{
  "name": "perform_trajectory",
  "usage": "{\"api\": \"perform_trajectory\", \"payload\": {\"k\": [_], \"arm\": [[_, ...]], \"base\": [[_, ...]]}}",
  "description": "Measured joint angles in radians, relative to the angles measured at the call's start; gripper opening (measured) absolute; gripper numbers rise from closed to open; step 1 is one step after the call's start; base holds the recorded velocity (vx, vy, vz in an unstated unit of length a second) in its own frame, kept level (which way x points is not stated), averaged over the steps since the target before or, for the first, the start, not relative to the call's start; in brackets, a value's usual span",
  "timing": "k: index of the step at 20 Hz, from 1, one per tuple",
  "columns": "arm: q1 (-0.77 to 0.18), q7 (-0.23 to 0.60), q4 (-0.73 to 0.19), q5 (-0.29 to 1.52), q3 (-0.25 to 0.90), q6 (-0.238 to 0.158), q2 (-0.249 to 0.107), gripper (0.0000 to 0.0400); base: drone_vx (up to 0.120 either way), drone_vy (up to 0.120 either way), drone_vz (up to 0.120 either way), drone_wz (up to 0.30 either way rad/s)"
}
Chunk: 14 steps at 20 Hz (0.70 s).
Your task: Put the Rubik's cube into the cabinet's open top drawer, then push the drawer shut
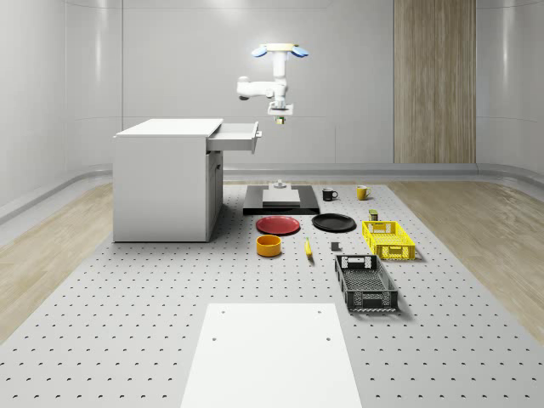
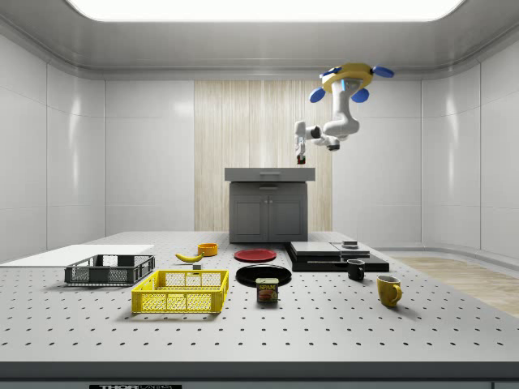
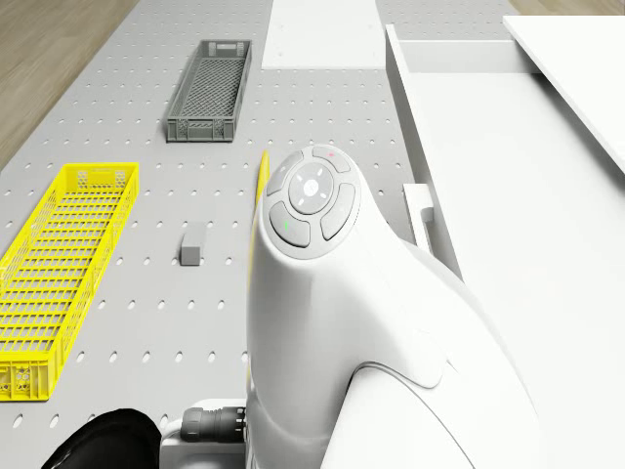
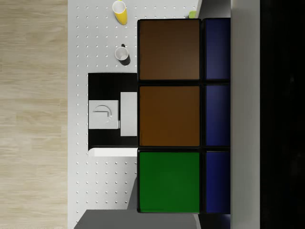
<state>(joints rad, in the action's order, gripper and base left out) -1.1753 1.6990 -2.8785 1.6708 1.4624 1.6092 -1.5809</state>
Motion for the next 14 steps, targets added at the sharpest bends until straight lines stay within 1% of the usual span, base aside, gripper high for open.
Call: {"api": "perform_trajectory", "payload": {"k": [4, 5, 14], "arm": [[0.000, 0.000, 0.000, -0.001, 0.000, 0.002, -0.002, 0.0325], [0.000, 0.000, 0.000, -0.001, 0.000, 0.002, -0.003, 0.0325], [-0.001, 0.001, 0.000, -0.003, 0.001, 0.006, -0.007, 0.0325]], "base": [[0.000, -0.120, 0.000, 0.000], [0.080, -0.120, 0.000, 0.000], [0.120, -0.120, 0.000, 0.000]]}}
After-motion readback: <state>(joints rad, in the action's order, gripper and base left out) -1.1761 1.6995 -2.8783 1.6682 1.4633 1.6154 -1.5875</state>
